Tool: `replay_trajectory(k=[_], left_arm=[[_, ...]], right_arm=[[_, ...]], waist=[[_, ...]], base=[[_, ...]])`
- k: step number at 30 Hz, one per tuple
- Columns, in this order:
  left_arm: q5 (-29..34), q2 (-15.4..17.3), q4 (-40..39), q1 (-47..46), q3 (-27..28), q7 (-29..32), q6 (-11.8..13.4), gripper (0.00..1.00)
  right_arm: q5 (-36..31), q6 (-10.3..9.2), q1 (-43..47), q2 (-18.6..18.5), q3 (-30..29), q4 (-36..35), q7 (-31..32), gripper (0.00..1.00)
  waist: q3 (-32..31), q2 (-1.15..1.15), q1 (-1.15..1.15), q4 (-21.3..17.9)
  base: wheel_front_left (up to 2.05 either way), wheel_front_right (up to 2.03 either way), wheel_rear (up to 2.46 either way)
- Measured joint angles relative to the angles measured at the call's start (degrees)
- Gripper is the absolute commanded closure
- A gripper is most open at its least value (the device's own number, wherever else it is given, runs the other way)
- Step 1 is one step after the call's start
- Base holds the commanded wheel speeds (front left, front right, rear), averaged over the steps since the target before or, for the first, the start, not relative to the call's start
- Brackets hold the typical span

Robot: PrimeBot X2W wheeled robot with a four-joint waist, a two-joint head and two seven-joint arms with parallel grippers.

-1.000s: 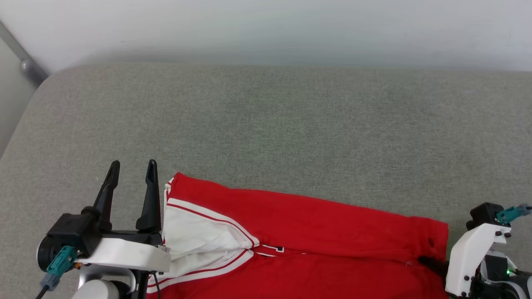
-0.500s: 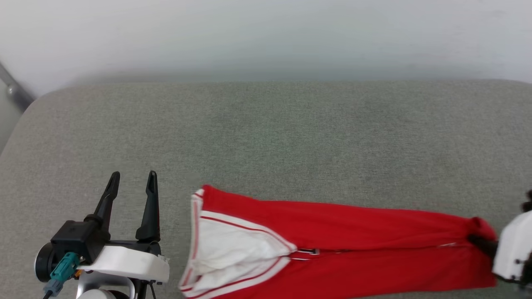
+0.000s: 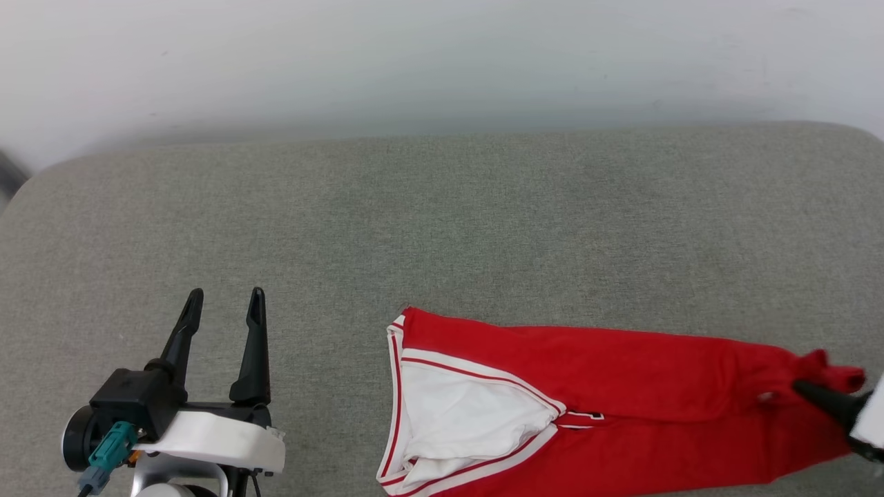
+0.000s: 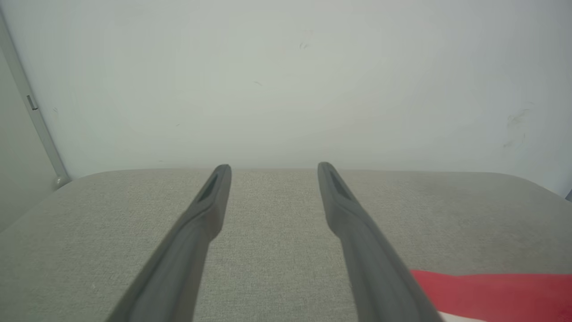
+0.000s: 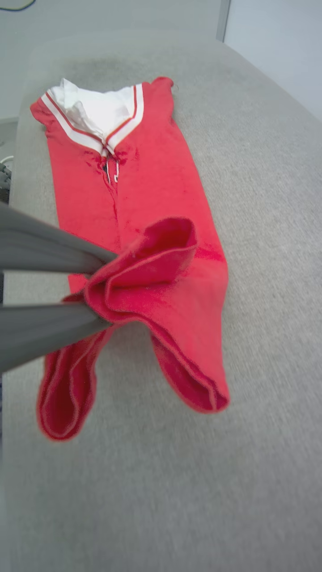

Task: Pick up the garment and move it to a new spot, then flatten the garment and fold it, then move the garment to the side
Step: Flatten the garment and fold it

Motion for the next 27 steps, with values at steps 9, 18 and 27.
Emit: replay_trajectory(k=[9, 18, 27], left_arm=[[0.0, 0.2, 0.2, -0.5, -0.8, 0.6, -0.5, 0.0], [0.1, 0.0, 1.1, -2.2, -2.4, 1.2, -1.2, 0.0], [0.1, -0.9, 2.5, -3.5, -3.5, 1.1, -2.1, 0.0]], right_arm=[[11.6, 0.0, -0.2, 7.8, 4.2, -1.2, 7.1, 1.0], [33.0, -0.01, 0.0, 8.0, 22.6, 8.7, -2.8, 1.0], [43.1, -0.01, -4.5, 8.0, 41.6, 14.3, -15.0, 1.0]], waist=[[0.2, 0.0, 0.0, 0.6], [0.4, 0.0, 0.0, 3.1], [1.0, 0.0, 0.0, 5.9]], base=[[0.0, 0.0, 0.0], [0.0, 0.0, 0.0], [0.0, 0.0, 0.0]])
